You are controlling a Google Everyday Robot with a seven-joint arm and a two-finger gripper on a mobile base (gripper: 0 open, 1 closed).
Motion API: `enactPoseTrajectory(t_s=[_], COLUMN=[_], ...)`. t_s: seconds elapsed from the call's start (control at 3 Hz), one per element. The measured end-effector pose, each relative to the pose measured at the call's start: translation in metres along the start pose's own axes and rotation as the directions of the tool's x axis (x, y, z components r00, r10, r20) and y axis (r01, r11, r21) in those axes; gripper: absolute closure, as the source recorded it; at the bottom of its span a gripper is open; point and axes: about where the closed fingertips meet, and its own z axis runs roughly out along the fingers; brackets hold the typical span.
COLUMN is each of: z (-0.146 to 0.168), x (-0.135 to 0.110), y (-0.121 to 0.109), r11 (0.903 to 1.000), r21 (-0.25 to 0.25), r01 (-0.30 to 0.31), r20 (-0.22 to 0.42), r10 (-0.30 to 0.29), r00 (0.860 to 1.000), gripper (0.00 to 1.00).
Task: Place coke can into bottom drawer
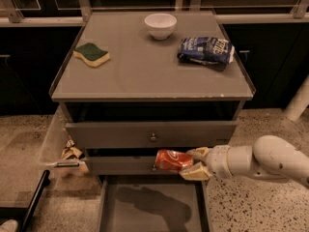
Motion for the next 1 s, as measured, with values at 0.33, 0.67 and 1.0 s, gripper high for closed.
enactPoseTrajectory(t_s=[0.33,0.67,1.0], z=[0.009,0.038,0.058], x=[0.011,0.069,0.124], y=[0.001,0.0,-0.009], r11=[0.9998,0.9966,0.9937], r21=[-0.001,0.008,0.05], r01=[-0.019,-0.082,-0.1], r20=[-0.015,-0.066,-0.068], r10=[0.019,0.082,0.103], r00=[1.0,0.994,0.992], gripper=[1.0,1.0,1.0])
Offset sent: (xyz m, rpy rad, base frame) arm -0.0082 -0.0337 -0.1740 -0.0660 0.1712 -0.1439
